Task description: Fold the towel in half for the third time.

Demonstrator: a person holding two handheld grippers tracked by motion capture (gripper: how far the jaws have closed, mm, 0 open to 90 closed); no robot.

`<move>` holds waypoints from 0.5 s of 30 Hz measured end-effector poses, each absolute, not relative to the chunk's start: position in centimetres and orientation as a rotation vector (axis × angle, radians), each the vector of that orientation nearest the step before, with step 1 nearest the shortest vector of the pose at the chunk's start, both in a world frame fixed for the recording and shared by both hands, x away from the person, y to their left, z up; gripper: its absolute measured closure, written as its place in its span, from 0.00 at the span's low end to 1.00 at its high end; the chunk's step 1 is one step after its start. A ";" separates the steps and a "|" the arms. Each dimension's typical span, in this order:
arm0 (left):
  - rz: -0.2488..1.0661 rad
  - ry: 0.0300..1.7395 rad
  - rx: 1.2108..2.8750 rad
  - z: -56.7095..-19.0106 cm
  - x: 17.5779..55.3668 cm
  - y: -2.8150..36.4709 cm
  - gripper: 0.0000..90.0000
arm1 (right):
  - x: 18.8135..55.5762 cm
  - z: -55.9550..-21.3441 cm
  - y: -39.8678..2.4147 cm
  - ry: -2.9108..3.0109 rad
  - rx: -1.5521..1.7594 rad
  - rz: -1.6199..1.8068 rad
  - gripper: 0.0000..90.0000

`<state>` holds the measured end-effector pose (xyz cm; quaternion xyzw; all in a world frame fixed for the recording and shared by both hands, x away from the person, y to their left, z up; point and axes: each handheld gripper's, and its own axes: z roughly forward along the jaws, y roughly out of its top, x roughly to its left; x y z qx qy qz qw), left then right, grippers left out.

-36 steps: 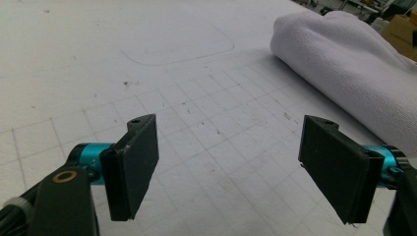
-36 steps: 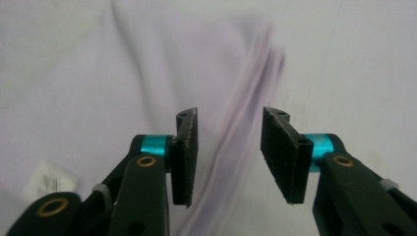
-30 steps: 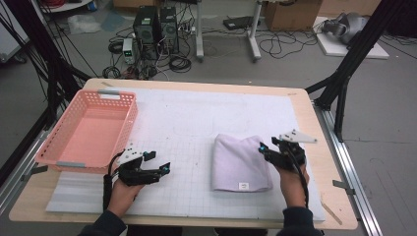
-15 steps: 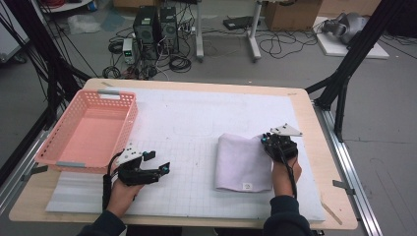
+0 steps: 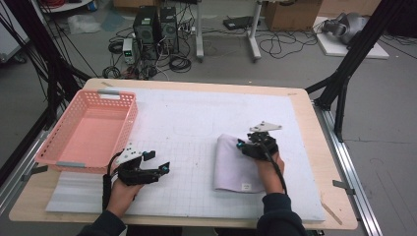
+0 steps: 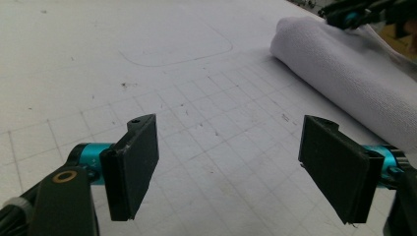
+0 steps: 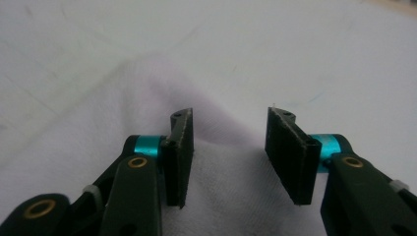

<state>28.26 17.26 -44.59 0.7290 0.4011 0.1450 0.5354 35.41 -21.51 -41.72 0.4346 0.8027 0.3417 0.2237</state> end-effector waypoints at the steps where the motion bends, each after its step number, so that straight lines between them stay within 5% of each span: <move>1: 0.344 0.954 1.735 -44.6 28.3 17.3 0.26 | 35.7 -42.5 -20.8 2.227 1.206 0.905 0.56; 7: 0.335 0.955 1.730 -44.6 28.4 17.2 0.26 | 36.6 -43.2 -19.3 2.190 1.170 0.920 0.51; 9: 0.339 0.947 1.737 -44.6 28.4 17.2 0.26 | 36.2 -42.5 -20.5 2.166 1.207 0.971 0.41; 12: 0.338 0.946 1.742 -44.6 28.3 17.1 0.26 | 34.5 -41.1 -22.9 2.056 1.223 1.075 0.45; 15: 0.339 0.942 1.743 -44.6 28.2 16.9 0.26 | 33.1 -40.7 -24.8 2.061 1.228 1.039 0.64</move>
